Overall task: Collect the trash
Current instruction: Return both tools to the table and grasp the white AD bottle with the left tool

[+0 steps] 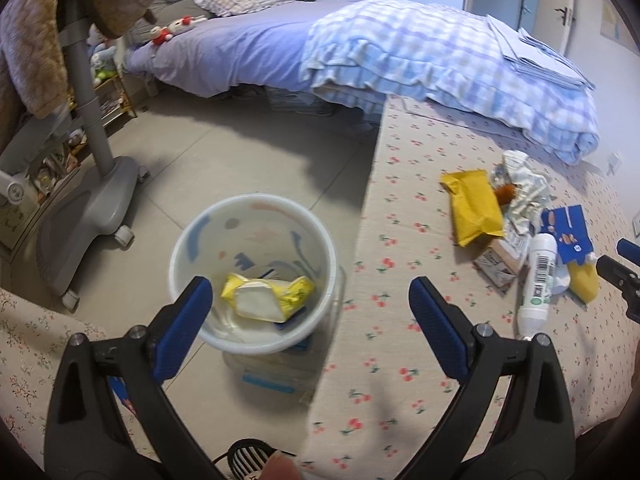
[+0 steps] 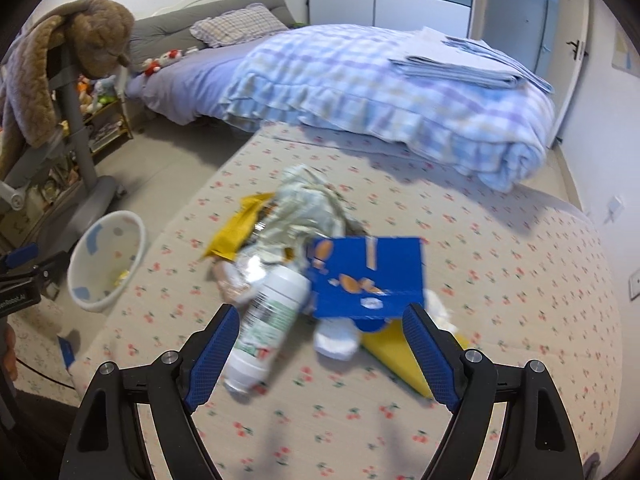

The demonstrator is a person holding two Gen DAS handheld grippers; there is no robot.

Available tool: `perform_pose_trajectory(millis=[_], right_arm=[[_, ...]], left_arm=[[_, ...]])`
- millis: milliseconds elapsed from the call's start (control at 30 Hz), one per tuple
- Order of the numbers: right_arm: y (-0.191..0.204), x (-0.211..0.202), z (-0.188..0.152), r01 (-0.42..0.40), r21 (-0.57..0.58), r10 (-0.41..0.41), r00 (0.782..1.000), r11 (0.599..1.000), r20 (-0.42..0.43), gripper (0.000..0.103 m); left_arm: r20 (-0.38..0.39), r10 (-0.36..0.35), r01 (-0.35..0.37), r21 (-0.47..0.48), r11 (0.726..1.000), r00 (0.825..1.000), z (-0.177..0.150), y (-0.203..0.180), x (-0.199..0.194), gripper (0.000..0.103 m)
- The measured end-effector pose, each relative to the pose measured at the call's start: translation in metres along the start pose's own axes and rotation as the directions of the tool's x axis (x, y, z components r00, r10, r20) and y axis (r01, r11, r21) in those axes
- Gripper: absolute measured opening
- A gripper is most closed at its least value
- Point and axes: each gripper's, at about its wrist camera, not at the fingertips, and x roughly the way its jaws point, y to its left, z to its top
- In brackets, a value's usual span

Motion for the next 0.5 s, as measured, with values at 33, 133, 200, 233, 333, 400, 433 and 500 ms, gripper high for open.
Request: perform_pose_trajectory(millis=[33,133,200,233,333,400,433,500], right_arm=[[-0.005,-0.001,-0.003,0.006,0.006,-0.006,1.000,1.000,-0.004,0.085],[-0.020,-0.001,-0.008,0.022,0.023,-0.021,1.000,0.999,-0.013,0.085],[-0.030,-0.003,-0.012,0.032,0.039,-0.031,0.999,0.999,-0.020,0.085],[-0.034,-0.003,-0.014,0.036,0.047,-0.035,0.999,0.998,-0.022,0.085],[-0.048,-0.005,-0.018,0.044,0.074,-0.042,0.999,0.996,-0.029,0.085],[-0.058,-0.006,-0.022,0.050,0.092,-0.047,0.998,0.994,-0.033,0.085],[-0.062,-0.006,-0.024,0.053,0.101,-0.050,0.998,0.994,-0.036,0.085],[-0.073,-0.006,-0.029,0.060,0.123,-0.055,0.997,0.991,-0.046,0.085]], left_arm=[[-0.002,-0.007,0.007,0.007,1.000,1.000,0.000,-0.006,0.000,0.098],[-0.016,-0.035,0.036,0.023,0.999,0.999,0.001,-0.023,0.003,0.098],[-0.032,-0.057,0.058,0.031,0.998,0.998,0.001,-0.033,0.005,0.098],[-0.042,-0.072,0.074,0.036,0.997,0.996,0.000,-0.040,0.006,0.098],[-0.066,-0.107,0.111,0.054,0.992,0.992,0.000,-0.060,0.010,0.098],[-0.080,-0.130,0.135,0.065,0.989,0.988,-0.001,-0.072,0.012,0.098],[-0.090,-0.146,0.153,0.069,0.986,0.985,-0.001,-0.080,0.014,0.098],[-0.106,-0.172,0.180,0.068,0.981,0.979,-0.001,-0.091,0.017,0.098]])
